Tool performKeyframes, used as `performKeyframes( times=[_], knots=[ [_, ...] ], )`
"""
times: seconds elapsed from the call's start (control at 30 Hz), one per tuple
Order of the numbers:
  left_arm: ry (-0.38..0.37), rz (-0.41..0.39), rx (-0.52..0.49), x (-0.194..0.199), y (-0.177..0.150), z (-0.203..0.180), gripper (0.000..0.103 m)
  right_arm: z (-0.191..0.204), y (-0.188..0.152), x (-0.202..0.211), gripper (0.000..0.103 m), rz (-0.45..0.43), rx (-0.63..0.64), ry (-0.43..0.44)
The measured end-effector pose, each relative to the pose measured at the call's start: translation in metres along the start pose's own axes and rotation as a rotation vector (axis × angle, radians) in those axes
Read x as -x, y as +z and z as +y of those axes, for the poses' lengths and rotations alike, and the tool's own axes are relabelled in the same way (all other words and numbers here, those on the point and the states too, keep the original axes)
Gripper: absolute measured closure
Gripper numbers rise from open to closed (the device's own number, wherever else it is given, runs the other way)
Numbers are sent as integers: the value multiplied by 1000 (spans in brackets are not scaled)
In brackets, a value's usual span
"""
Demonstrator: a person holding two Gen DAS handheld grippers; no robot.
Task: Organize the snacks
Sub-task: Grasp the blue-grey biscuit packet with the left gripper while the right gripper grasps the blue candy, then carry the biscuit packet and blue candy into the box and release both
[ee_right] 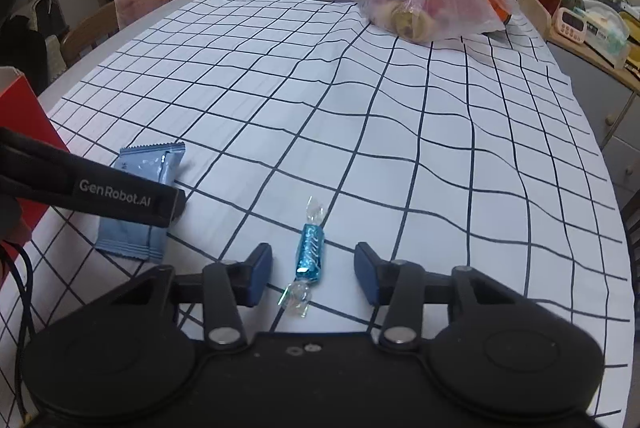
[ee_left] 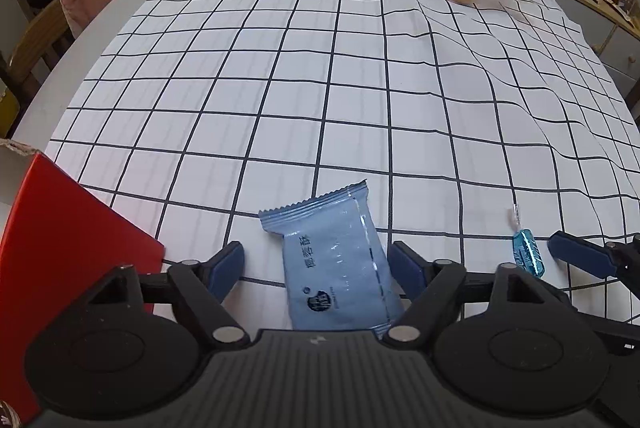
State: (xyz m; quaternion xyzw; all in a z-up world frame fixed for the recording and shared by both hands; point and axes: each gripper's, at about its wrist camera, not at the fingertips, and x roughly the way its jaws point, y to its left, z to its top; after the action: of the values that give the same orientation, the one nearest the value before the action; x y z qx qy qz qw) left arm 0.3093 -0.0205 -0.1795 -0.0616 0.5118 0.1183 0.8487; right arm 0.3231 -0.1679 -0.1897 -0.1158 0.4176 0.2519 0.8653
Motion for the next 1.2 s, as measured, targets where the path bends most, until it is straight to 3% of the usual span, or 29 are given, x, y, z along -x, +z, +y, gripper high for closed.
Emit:
performKeyframes(
  times=[0.17,0.27,0.7,1.2],
  knots=[
    [-5,-7,-10,3,0,-4,50,0,1,0,81,-6,4,-6],
    [-10,-8,-19,3,1,-5,56,0,0,0,91,-9,10,-4],
    [-30,-10,-8,24,-9,1,56,-4,-3,17,92,-18,-28,-6],
    [-121,-54,-13,93,-29,11,56,8,-17,106,92,-95,-85,30]
  ],
)
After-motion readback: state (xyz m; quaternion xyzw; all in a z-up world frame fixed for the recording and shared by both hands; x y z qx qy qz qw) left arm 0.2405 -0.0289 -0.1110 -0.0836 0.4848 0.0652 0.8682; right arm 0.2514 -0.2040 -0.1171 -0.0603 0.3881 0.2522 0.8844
